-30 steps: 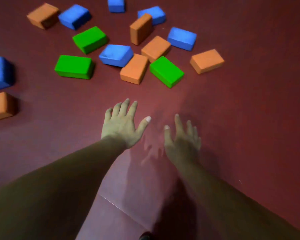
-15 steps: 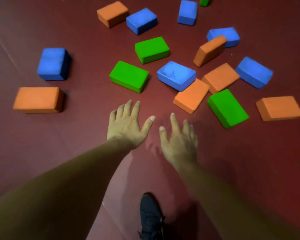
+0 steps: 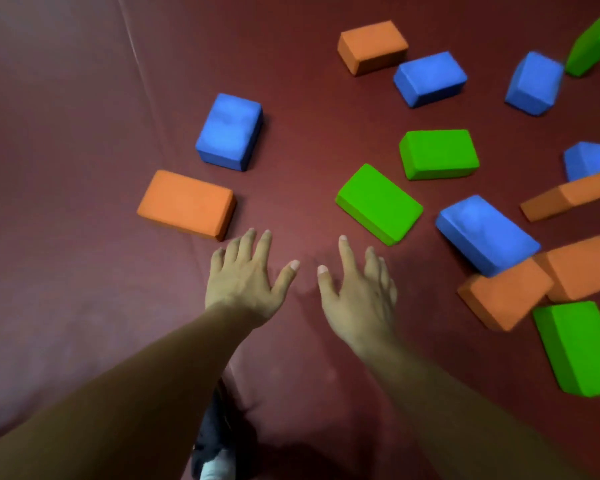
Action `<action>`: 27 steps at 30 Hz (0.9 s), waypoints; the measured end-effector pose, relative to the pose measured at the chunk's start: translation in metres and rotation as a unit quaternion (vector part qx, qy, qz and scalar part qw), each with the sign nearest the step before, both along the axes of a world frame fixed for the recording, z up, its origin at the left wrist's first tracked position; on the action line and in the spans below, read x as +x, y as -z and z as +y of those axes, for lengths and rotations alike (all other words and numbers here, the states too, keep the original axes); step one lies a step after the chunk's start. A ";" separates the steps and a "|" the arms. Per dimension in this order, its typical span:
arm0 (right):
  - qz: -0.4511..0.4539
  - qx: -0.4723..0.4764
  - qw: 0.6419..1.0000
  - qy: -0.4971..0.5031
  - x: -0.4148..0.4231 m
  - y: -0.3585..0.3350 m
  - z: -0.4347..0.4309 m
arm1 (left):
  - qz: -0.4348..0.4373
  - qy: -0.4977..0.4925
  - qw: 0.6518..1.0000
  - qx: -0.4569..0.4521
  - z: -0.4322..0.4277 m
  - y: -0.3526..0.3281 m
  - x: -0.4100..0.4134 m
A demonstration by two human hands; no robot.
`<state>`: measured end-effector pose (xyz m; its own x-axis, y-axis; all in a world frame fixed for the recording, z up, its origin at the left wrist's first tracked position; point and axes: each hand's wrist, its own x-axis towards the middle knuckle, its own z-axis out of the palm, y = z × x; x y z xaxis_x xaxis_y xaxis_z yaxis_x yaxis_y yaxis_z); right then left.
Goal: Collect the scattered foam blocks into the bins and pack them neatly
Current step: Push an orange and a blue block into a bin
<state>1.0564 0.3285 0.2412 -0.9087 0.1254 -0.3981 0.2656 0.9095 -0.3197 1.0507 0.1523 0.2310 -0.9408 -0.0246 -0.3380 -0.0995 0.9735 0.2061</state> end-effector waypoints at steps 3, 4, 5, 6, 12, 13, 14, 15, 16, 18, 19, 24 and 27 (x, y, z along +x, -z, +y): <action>0.004 0.017 1.000 -0.014 -0.046 0.015 -0.054 | -0.004 -0.014 1.000 0.006 -0.056 0.016 -0.034; 0.001 0.021 1.000 -0.016 -0.058 0.019 -0.072 | -0.012 -0.019 1.000 0.003 -0.075 0.019 -0.039; 0.000 0.018 1.000 -0.014 -0.068 0.021 -0.091 | -0.016 -0.025 1.000 -0.004 -0.094 0.022 -0.043; -0.001 0.013 1.000 -0.016 -0.077 0.023 -0.109 | -0.017 -0.037 0.999 -0.007 -0.112 0.027 -0.047; -0.018 0.009 0.998 -0.062 -0.137 0.033 -0.187 | -0.083 -0.315 0.944 0.047 -0.187 0.042 -0.095; -0.019 0.008 0.998 -0.067 -0.147 0.035 -0.196 | -0.088 -0.351 0.931 0.054 -0.195 0.045 -0.103; -0.018 0.008 0.997 -0.073 -0.159 0.038 -0.204 | -0.087 -0.369 0.923 0.056 -0.201 0.048 -0.112; -0.017 0.007 0.997 -0.078 -0.170 0.041 -0.211 | -0.084 -0.377 0.921 0.057 -0.206 0.052 -0.120; -0.014 0.007 0.996 -0.085 -0.182 0.046 -0.217 | -0.082 -0.378 0.920 0.058 -0.210 0.056 -0.128; -0.017 0.009 0.995 -0.100 -0.208 0.057 -0.228 | -0.079 -0.382 0.919 0.060 -0.213 0.068 -0.145; -0.021 0.011 0.994 -0.109 -0.221 0.066 -0.233 | -0.080 -0.390 0.916 0.060 -0.214 0.077 -0.154; -0.041 0.011 0.988 -0.151 -0.280 0.131 -0.264 | -0.096 -0.471 0.873 0.077 -0.216 0.142 -0.206; -0.030 0.013 0.983 -0.179 -0.321 0.178 -0.280 | -0.101 -0.565 0.813 0.095 -0.223 0.190 -0.242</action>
